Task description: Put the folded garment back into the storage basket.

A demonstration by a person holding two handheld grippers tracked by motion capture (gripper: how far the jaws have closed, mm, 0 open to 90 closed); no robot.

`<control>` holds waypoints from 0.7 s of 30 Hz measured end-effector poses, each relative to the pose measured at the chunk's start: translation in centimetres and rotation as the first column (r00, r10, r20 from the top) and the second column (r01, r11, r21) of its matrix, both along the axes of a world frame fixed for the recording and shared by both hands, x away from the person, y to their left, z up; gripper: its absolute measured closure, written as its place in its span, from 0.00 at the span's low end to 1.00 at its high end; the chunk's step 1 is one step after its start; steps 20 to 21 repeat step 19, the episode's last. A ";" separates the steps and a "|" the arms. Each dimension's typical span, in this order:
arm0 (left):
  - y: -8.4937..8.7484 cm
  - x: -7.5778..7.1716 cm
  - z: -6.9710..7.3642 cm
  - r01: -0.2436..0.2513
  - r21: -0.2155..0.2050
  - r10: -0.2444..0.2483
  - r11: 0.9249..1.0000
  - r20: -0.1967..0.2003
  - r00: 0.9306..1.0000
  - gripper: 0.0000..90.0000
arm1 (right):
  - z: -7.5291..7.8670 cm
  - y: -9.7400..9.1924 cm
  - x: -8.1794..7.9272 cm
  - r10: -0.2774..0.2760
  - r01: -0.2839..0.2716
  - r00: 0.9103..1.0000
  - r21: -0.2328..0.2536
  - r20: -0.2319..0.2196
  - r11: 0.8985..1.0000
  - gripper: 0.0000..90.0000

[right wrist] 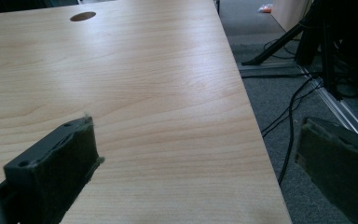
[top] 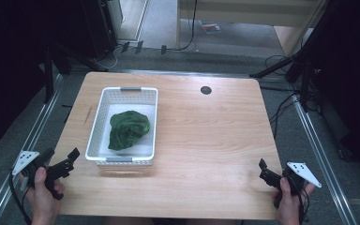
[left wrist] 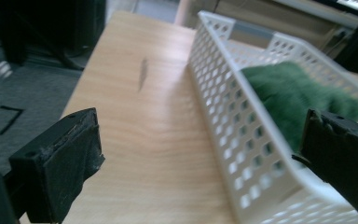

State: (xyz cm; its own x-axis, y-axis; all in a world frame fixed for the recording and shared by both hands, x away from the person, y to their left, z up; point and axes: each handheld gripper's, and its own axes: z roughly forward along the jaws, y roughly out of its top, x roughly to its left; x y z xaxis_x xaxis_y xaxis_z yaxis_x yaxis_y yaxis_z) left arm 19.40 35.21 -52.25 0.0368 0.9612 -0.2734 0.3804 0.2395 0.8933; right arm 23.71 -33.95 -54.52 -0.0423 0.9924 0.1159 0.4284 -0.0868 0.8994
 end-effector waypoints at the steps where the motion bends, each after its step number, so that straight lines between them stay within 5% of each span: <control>1: 0.1 -0.1 -0.3 -0.009 0.014 0.009 1.000 -0.003 1.000 0.00 | 0.0 0.0 0.0 0.000 0.000 1.000 0.002 0.000 1.000 0.00; 8: 0.6 -0.5 -2.7 -0.033 0.069 0.036 0.997 -0.033 0.999 0.00 | 0.0 0.0 0.0 0.005 -0.005 1.000 -0.004 0.000 1.000 0.00; 21: 0.7 -0.1 -3.0 -0.041 0.060 0.044 0.997 -0.054 0.998 0.00 | 0.0 0.1 0.1 0.013 -0.013 1.000 -0.008 0.000 1.000 0.00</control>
